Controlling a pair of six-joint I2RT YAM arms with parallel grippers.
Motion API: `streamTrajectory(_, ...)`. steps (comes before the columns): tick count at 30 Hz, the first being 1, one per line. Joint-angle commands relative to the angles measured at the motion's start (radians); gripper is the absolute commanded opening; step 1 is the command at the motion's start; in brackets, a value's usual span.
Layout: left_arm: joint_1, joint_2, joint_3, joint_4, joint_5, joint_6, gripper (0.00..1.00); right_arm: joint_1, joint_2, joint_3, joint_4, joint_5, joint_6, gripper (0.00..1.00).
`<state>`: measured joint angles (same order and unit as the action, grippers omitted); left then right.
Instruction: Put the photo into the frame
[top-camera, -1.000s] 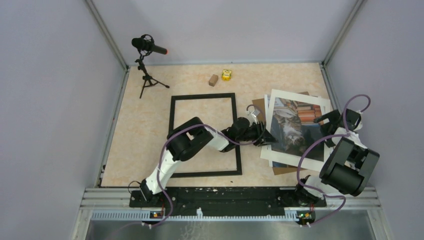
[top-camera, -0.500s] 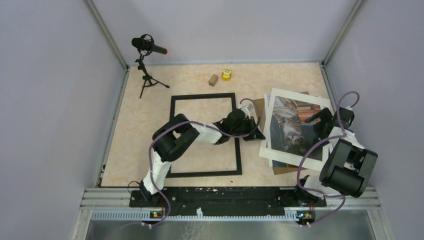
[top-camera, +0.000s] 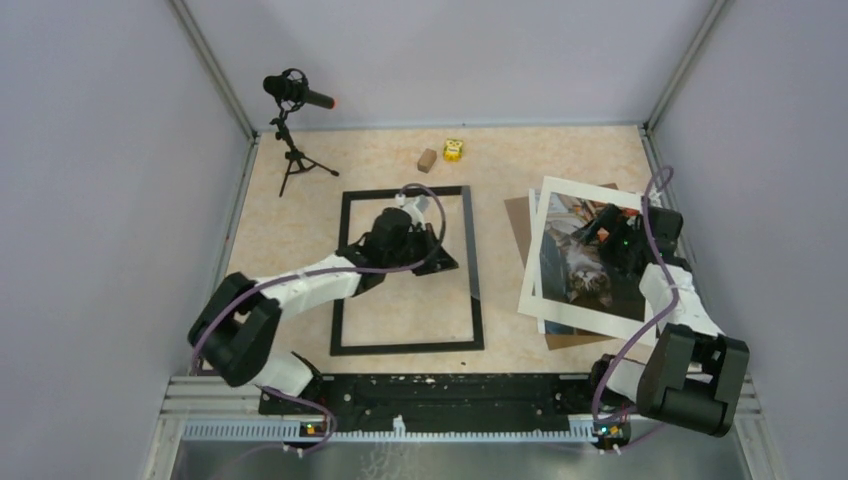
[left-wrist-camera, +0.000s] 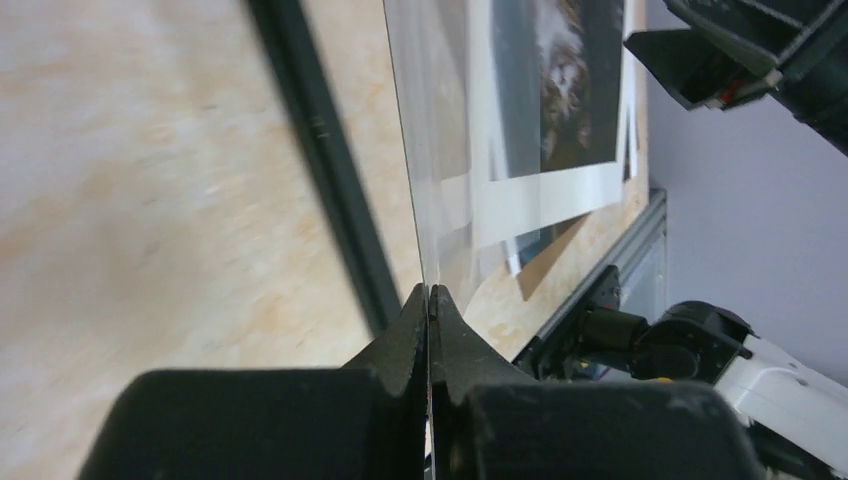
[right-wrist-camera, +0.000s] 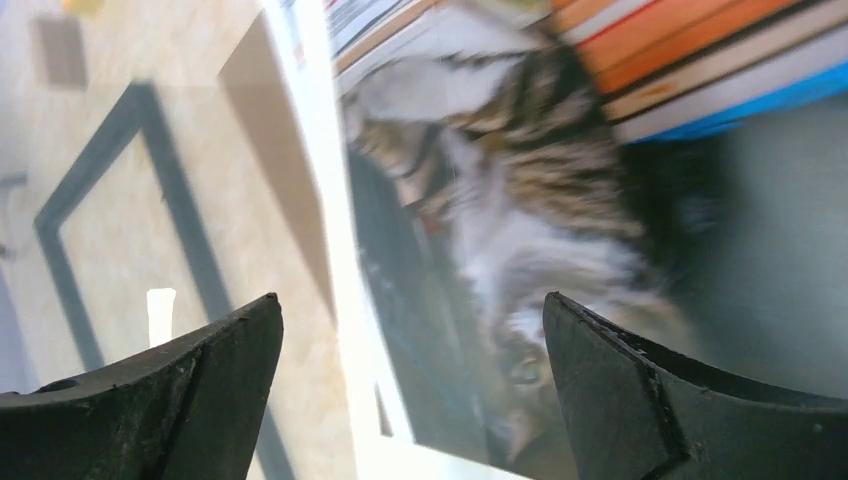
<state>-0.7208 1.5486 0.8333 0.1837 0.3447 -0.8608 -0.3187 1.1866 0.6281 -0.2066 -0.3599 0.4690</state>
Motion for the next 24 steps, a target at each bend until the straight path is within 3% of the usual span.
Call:
streamTrajectory(1, 0.065, -0.218, -0.117, -0.210, -0.101, 0.082, 0.00, 0.137, -0.005, 0.023, 0.000, -0.089, -0.038, 0.99)
streamTrajectory(6, 0.128, -0.404, -0.239, -0.296, -0.139, 0.095, 0.00, 0.290, 0.070, -0.015, 0.082, -0.244, 0.036, 0.99)
streamTrajectory(12, 0.191, -0.534, -0.315, -0.373, -0.238, 0.105, 0.00, 0.343, 0.108, -0.105, 0.196, -0.382, 0.075, 0.99)
streamTrajectory(24, 0.242, -0.588, -0.389, -0.426, -0.335, 0.082, 0.00, 0.374, 0.172, -0.238, 0.366, -0.490, 0.119, 0.92)
